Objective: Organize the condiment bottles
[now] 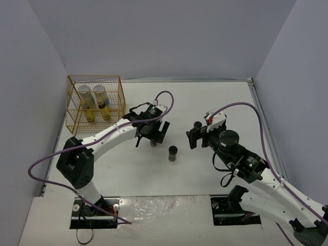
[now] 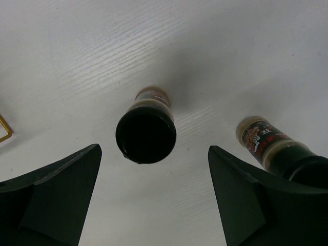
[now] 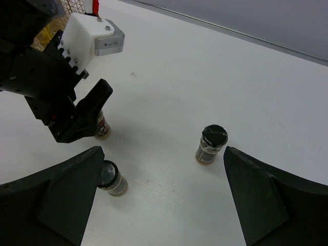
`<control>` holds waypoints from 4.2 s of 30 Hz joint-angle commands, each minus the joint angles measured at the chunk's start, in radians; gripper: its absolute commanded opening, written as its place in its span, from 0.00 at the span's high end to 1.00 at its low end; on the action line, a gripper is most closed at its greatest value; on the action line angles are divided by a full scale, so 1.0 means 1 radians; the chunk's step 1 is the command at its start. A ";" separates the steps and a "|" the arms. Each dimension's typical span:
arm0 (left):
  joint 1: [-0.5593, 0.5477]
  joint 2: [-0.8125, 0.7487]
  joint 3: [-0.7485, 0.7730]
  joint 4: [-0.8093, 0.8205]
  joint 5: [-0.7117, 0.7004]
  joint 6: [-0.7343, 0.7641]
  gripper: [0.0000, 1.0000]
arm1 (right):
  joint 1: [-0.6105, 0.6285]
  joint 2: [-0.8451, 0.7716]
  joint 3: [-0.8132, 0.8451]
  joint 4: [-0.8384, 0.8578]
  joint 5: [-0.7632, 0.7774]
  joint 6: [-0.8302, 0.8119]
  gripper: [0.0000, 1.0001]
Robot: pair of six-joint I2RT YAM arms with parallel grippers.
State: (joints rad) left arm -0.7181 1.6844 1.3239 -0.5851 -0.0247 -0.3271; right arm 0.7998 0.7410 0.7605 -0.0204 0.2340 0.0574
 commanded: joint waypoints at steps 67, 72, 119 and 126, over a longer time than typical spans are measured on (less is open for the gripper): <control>0.971 -0.137 0.202 -0.045 0.057 0.216 0.99 | 0.000 -0.043 0.004 0.054 -0.130 0.033 0.00; 0.971 -0.105 0.182 -0.039 0.050 0.209 0.99 | 0.001 -0.040 0.002 0.054 -0.127 0.033 0.00; 0.162 -0.354 0.102 -0.058 0.099 0.057 0.03 | -0.001 -0.158 0.051 0.031 -0.063 0.013 0.00; -0.099 -0.187 0.143 -0.001 0.042 0.048 0.03 | -0.001 -0.246 0.057 -0.008 -0.021 0.018 0.00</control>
State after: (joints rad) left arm -0.7274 1.4520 1.4147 -0.6672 0.0669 -0.2546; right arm 0.7998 0.5339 0.7713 -0.0555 0.1614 0.0784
